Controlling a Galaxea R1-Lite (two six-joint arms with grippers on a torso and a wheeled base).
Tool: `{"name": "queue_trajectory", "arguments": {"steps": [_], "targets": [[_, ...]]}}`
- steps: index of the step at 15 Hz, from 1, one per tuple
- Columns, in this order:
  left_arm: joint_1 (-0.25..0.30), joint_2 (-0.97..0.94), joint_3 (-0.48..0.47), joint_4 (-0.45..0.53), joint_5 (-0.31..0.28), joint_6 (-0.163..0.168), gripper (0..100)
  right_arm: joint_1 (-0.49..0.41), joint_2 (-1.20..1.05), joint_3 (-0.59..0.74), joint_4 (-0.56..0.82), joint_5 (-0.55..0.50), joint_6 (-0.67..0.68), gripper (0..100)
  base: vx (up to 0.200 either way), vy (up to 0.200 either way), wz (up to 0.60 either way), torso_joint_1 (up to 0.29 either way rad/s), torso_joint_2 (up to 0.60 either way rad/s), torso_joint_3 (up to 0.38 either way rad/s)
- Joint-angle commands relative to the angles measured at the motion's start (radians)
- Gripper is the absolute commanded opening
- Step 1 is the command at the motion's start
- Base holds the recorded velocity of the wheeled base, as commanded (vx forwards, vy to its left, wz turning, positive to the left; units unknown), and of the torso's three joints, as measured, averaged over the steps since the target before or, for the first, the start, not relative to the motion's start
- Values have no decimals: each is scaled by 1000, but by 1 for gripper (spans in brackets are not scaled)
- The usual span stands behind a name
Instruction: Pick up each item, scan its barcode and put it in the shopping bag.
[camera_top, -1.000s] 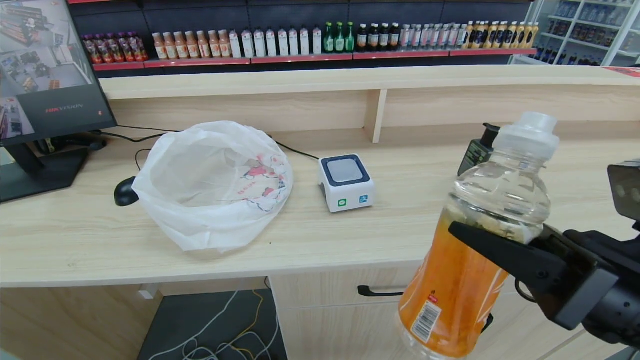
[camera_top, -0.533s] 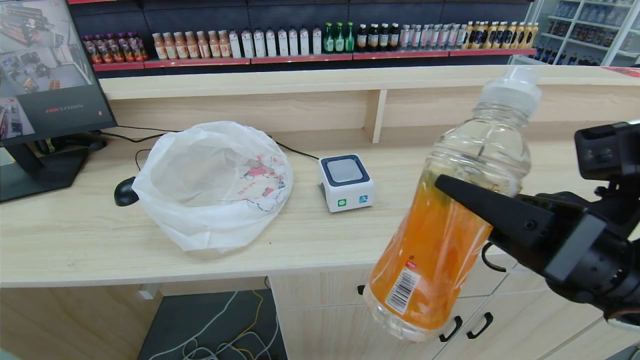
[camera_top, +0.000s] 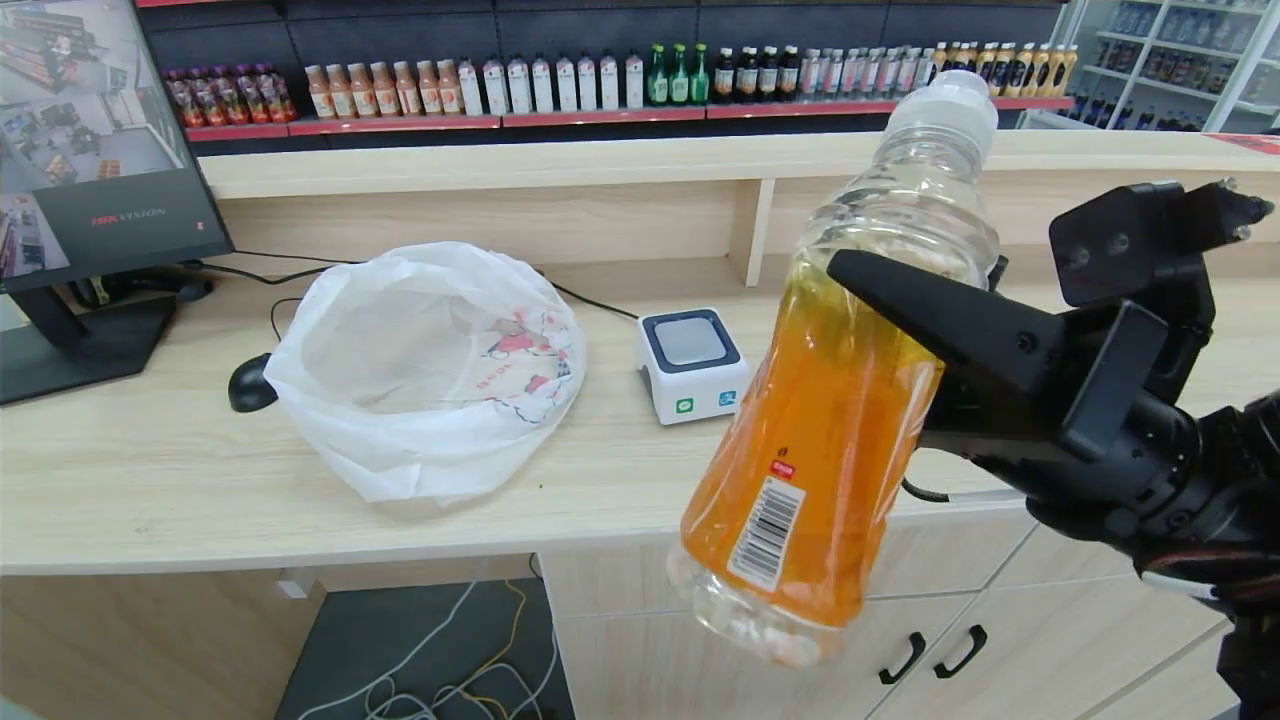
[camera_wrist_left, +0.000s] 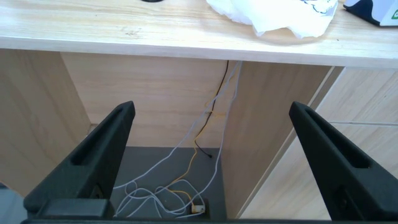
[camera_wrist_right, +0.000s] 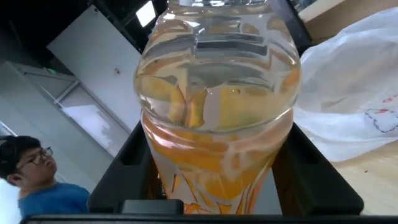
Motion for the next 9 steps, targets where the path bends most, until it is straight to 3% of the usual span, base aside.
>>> {"name": "queue_trajectory", "arguments": {"steps": [1, 9], "targets": [[0, 0, 0, 0, 1, 0, 100, 23, -37, 17, -1, 20, 20, 0, 0, 0, 0, 0, 0, 0], [0, 0, 0, 0, 1, -2, 100, 27, -61, 25, -1, 21, 55, 0, 0, 0, 0, 0, 0, 0]]}}
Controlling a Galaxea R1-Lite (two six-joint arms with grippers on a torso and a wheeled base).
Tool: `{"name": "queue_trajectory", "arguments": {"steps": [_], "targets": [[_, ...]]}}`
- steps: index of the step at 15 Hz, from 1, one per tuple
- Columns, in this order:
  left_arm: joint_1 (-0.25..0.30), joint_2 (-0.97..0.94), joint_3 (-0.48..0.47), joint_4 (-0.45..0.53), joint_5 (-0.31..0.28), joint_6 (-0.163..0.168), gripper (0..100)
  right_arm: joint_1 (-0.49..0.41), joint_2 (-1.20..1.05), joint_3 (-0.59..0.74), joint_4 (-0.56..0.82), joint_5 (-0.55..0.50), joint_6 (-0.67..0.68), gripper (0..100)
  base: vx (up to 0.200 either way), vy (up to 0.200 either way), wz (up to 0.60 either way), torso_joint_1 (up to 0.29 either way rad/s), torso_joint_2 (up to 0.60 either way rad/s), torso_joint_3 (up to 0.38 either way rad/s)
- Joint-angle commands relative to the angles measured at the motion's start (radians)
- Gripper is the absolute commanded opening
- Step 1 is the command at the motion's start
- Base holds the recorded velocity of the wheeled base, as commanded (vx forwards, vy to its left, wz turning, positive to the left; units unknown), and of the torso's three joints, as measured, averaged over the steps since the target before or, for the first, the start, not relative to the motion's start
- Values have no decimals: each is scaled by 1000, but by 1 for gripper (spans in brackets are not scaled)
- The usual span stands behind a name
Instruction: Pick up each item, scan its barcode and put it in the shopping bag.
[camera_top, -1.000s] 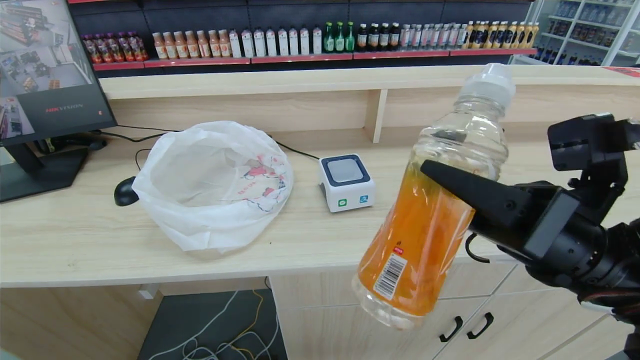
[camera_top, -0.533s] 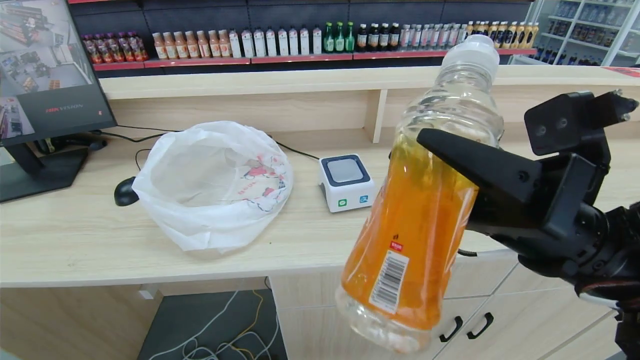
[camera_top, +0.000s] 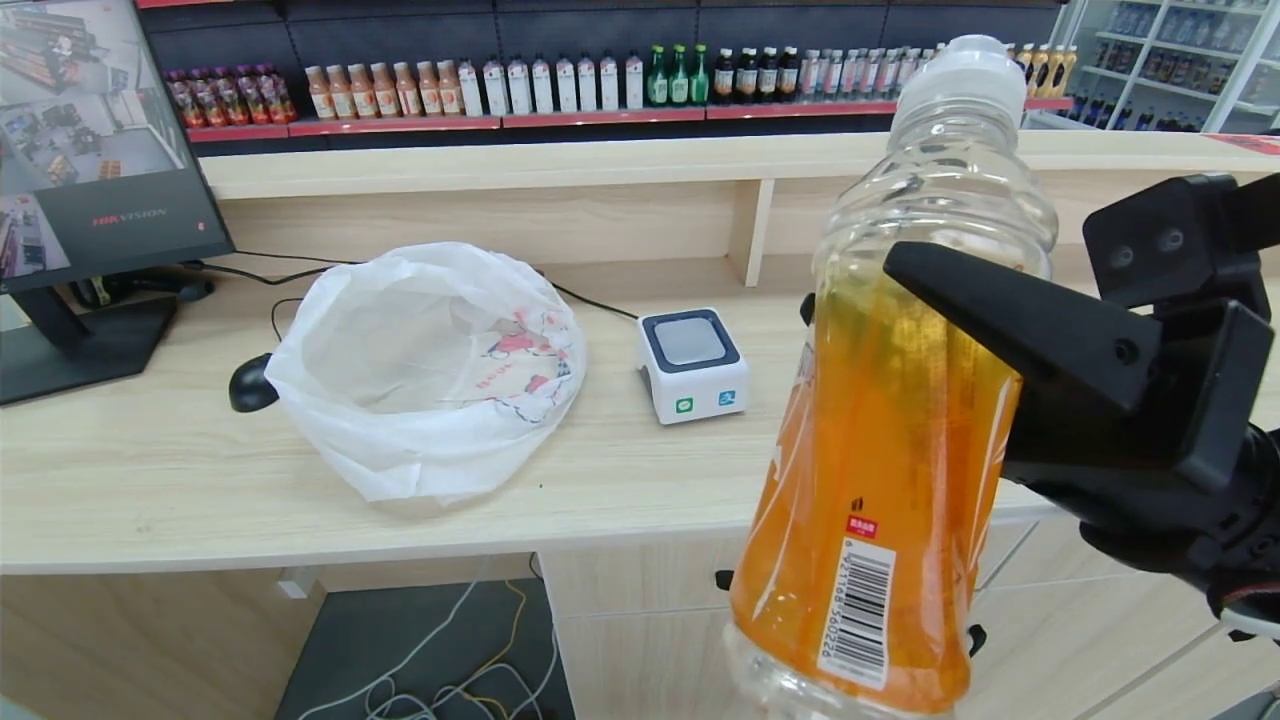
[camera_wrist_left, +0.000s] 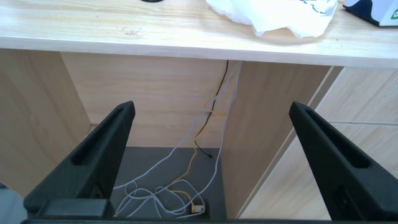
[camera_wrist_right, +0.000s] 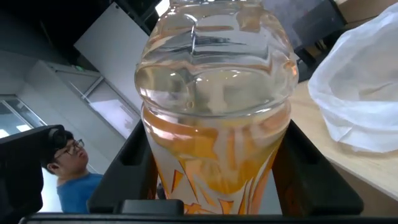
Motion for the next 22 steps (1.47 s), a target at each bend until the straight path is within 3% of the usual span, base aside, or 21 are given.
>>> {"name": "queue_trajectory", "arguments": {"steps": [1, 17, 22], "targets": [[0, 0, 0, 0, 0, 0, 100, 1, -7, -4, -1, 0, 1, 0, 0, 0, 0, 0, 0, 0], [0, 0, 0, 1, 0, 0, 100, 2, -19, -6, -1, 0, -2, 0, 0, 0, 0, 0, 0, 0], [0, 0, 0, 1, 0, -2, 100, 2, -34, 5, -1, 0, -91, 0, 0, 0, 0, 0, 0, 0]]}}
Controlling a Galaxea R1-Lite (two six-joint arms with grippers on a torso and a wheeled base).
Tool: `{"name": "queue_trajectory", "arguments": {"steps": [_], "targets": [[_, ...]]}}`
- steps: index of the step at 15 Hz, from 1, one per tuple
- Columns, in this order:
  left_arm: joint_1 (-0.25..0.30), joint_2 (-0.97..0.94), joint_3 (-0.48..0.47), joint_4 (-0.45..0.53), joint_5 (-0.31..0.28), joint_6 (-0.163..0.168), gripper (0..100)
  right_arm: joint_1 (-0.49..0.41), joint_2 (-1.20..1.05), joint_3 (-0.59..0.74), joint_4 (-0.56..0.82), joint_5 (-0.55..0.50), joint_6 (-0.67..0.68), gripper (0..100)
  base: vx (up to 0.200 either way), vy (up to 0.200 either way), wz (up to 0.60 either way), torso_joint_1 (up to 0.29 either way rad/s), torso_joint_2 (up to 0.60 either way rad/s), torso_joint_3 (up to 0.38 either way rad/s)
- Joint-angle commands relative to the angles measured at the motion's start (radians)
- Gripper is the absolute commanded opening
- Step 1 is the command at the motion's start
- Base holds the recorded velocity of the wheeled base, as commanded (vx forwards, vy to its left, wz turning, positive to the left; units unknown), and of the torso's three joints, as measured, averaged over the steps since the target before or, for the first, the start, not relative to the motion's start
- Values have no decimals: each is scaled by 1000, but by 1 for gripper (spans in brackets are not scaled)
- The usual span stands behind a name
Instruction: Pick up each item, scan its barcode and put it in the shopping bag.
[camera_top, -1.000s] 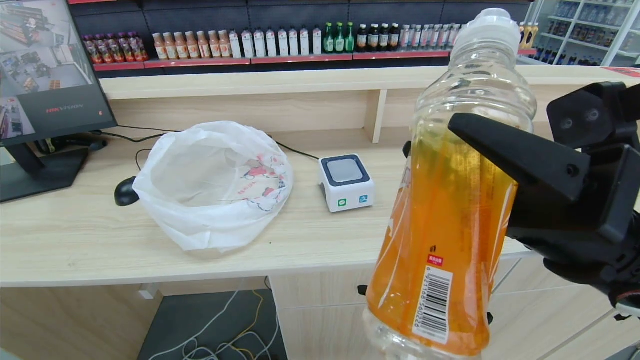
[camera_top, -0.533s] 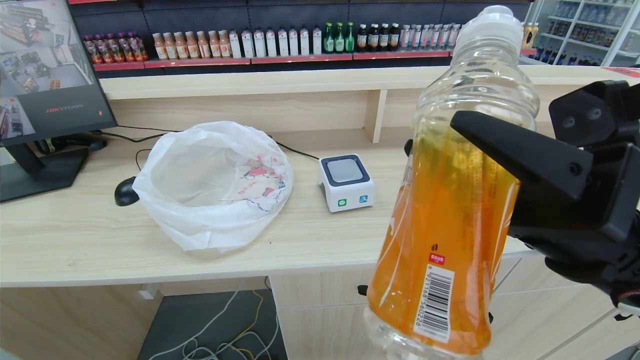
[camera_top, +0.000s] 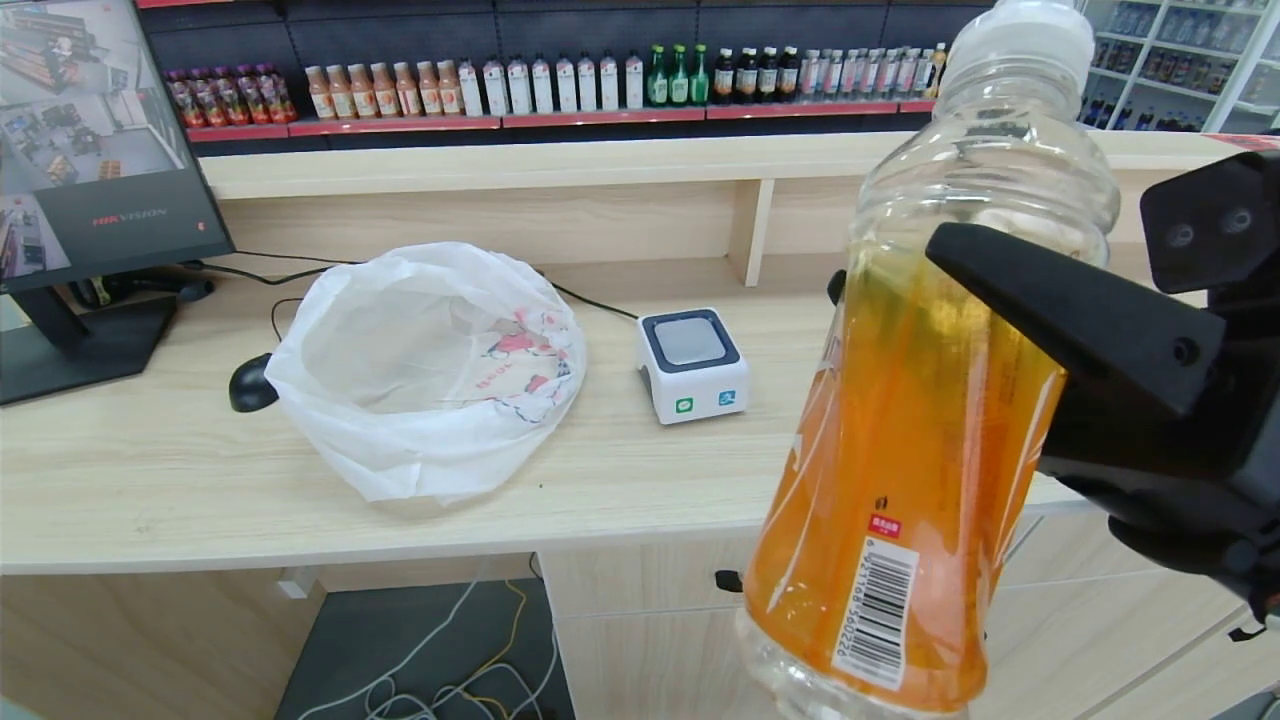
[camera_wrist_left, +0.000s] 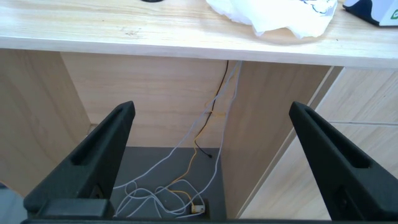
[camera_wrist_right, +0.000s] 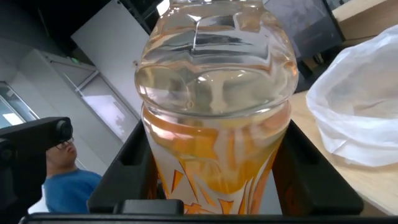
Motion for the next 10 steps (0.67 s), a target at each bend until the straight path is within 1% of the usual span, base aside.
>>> {"name": "queue_trajectory", "arguments": {"steps": [1, 3, 4, 6, 7, 8, 9, 10], "targets": [[0, 0, 0, 0, 1, 0, 100, 1, -4, 3, -1, 1, -24, 0, 0, 0, 0, 0, 0, 0], [0, 0, 0, 1, 1, 0, 100, 1, -4, 13, -1, 1, -81, 0, 0, 0, 0, 0, 0, 0], [0, 0, 0, 1, 1, 0, 100, 2, 4, 29, -1, 1, -179, 0, 0, 0, 0, 0, 0, 0], [0, 0, 0, 0, 1, -2, 100, 11, 4, 53, -1, -2, -288, 0, 0, 0, 0, 0, 0, 0], [0, 0, 0, 0, 1, -2, 100, 11, 13, 53, -1, -11, -366, 0, 0, 0, 0, 0, 0, 0], [0, 0, 0, 0, 1, -2, 100, 11, 27, 56, -1, -48, -421, 0, 0, 0, 0, 0, 0, 0], [0, 0, 0, 0, 1, 0, 100, 11, 34, 60, -1, -113, -457, 0, 0, 0, 0, 0, 0, 0], [0, 0, 0, 0, 1, 0, 100, 25, 57, 40, -1, -208, -547, 0, 0, 0, 0, 0, 0, 0]]}}
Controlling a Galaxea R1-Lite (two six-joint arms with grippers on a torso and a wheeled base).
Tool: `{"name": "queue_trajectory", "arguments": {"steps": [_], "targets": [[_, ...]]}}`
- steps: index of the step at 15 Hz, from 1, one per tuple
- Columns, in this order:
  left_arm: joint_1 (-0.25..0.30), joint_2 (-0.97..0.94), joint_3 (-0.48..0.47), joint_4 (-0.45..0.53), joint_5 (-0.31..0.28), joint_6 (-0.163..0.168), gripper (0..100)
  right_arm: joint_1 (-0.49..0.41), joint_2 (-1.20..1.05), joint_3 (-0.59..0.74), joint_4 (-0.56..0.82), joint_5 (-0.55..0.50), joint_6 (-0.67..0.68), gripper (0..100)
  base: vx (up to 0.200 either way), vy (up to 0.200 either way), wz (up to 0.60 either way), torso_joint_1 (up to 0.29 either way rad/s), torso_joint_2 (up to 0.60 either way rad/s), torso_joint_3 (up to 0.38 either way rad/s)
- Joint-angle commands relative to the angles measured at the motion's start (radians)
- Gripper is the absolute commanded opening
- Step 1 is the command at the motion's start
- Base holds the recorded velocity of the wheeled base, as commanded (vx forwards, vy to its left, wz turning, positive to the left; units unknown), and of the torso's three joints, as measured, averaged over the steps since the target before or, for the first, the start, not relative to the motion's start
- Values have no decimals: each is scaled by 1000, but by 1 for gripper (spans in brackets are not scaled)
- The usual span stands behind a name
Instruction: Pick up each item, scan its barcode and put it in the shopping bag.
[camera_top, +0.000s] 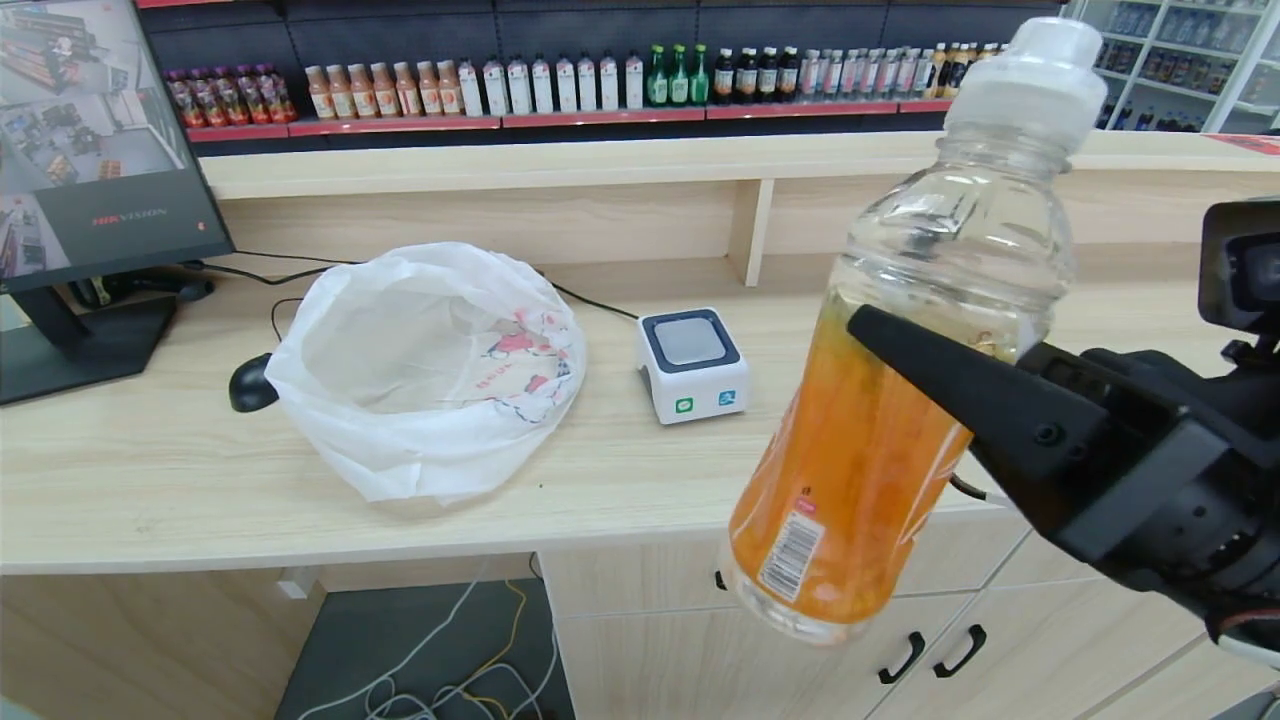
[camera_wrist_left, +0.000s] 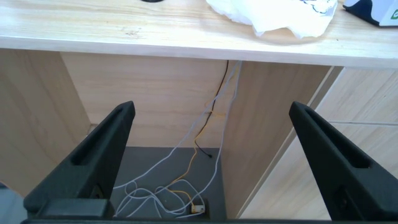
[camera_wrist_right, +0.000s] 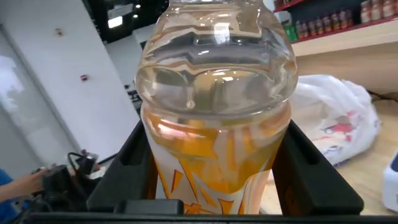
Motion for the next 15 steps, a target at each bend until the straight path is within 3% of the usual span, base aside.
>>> {"name": "queue_trajectory", "arguments": {"steps": [1, 8, 10, 15], "targets": [[0, 0, 0, 0, 0, 0, 100, 15, 48, -27, -3, -122, -134, 0, 0, 0, 0, 0, 0, 0], [0, 0, 0, 2, 0, 0, 100, 29, 92, -24, -3, -514, -443, 0, 0, 0, 0, 0, 0, 0], [0, 0, 0, 2, 0, 0, 100, -15, 111, -62, -3, -530, -500, 0, 0, 0, 0, 0, 0, 0], [0, 0, 0, 0, 0, 0, 100, -118, 229, -130, -3, -528, -490, 0, 0, 0, 0, 0, 0, 0]]}}
